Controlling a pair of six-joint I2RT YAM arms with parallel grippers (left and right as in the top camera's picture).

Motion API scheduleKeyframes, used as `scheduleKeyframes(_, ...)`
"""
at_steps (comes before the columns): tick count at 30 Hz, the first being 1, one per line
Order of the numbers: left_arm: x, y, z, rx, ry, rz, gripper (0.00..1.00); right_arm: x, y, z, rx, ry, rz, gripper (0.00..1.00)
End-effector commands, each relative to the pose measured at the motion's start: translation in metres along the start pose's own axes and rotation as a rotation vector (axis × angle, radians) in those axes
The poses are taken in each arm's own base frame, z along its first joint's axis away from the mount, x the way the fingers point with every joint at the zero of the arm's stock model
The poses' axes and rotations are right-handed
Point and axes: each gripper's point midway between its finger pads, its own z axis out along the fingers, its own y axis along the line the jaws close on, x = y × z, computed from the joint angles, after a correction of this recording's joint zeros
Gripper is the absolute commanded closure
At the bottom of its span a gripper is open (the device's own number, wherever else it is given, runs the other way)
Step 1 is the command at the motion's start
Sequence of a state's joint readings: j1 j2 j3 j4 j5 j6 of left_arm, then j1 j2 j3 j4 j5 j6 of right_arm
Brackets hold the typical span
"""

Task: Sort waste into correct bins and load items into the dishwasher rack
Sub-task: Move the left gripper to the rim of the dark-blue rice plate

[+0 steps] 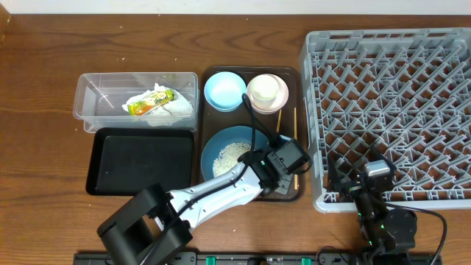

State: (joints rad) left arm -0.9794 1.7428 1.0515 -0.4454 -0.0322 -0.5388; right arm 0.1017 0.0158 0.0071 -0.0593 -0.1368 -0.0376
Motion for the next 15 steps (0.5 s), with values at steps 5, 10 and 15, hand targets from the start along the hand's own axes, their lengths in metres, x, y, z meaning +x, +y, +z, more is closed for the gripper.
scheduleKeyframes(5,0.003,0.000,0.000,-0.006,0.008,0.004,0.94,0.001,0.001,0.000,-0.003,0.003,-0.001,0.01)
scheduleKeyframes(10,0.001,-0.004,-0.012,0.003,-0.001,0.034,0.94,0.001,0.001,0.000,-0.003,0.003,-0.001,0.01)
scheduleKeyframes(15,-0.004,-0.014,-0.036,0.029,-0.029,0.069,0.94,0.001,0.001,0.000,-0.003,0.003,-0.001,0.01)
